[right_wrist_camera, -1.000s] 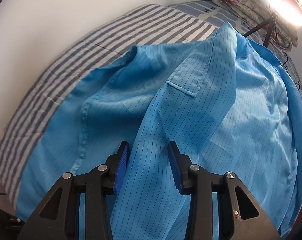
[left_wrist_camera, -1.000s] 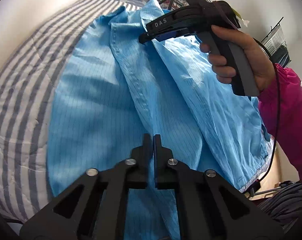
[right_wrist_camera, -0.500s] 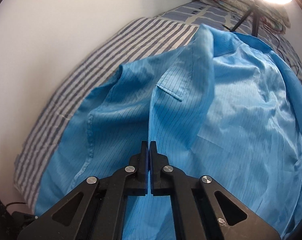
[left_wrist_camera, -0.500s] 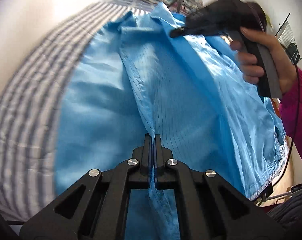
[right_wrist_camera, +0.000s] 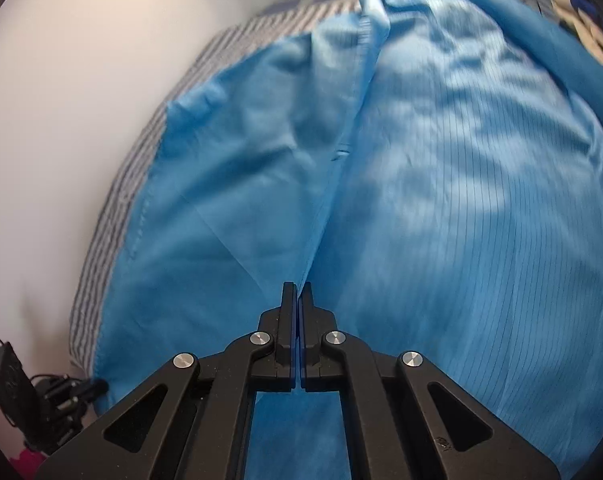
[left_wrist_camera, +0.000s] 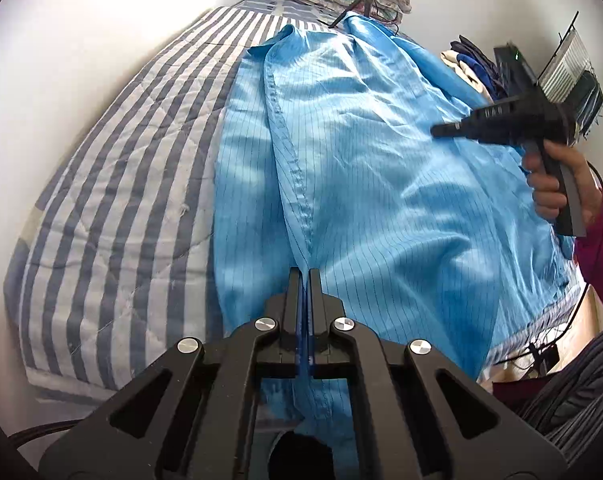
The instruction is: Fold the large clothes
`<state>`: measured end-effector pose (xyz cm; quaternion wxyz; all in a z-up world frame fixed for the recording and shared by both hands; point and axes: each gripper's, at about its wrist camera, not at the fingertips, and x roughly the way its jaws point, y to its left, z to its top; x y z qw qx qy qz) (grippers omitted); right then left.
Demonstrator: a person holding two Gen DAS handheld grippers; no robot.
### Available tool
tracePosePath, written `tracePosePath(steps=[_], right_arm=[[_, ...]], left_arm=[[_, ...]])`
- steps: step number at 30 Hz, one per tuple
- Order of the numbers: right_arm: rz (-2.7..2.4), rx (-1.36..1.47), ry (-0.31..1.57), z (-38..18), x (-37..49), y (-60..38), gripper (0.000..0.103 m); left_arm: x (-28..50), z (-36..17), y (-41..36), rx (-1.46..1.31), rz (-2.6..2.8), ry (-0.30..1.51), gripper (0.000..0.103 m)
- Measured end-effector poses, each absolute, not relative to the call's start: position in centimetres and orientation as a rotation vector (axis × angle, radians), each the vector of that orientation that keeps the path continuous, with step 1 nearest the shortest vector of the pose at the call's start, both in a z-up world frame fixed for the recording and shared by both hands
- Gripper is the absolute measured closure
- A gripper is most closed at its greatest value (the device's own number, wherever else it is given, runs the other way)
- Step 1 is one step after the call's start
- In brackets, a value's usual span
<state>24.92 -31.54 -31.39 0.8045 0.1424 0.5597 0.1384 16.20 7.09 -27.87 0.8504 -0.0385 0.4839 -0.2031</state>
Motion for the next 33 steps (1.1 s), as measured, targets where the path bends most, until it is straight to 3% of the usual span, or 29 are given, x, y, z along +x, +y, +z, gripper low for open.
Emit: tracePosePath(steps=[14, 16, 17, 18, 20, 25, 27, 28, 33], right_arm=[[0.281, 0.076, 1.176, -29.8, 30.1, -30.3, 0.103], [0.277, 0.082, 1.150, -29.1, 30.2, -30.8, 0.098], [0.275, 0.091, 1.144, -28.8, 30.2, -31.0, 0.090], [0.275, 0.100, 1.140, -28.8, 30.0, -31.2, 0.086], [0.270, 0.115, 1.130, -28.8, 29.9, -32.0, 0.071], [0.246, 0.175, 1.142, -29.4, 29.7, -33.6, 0.070], [0.241, 0.197, 1.145, -29.9, 29.9, -34.1, 0.070], [0.238, 0.202, 1.145, -30.1, 29.8, -34.2, 0.070], [0.243, 0.237, 1.140, -30.7, 30.3, -35.0, 0.070]], left_arm=[[17.9, -27.8, 6.6, -0.050, -0.400, 1.004, 0.103], [17.8, -27.2, 6.9, -0.038, -0.436, 1.004, 0.103], [17.7, -26.9, 7.1, -0.033, -0.449, 1.008, 0.102], [17.6, -26.5, 7.3, -0.026, -0.459, 1.013, 0.098], [17.3, -25.4, 7.9, -0.023, -0.467, 0.996, 0.079], [19.8, -22.0, 8.6, -0.056, -0.445, 0.911, 0.072], [22.0, -21.1, 8.2, -0.051, -0.440, 0.880, 0.065], [23.6, -20.8, 7.7, -0.047, -0.449, 0.872, 0.056], [31.0, -20.0, 5.2, -0.038, -0.459, 0.841, 0.047]])
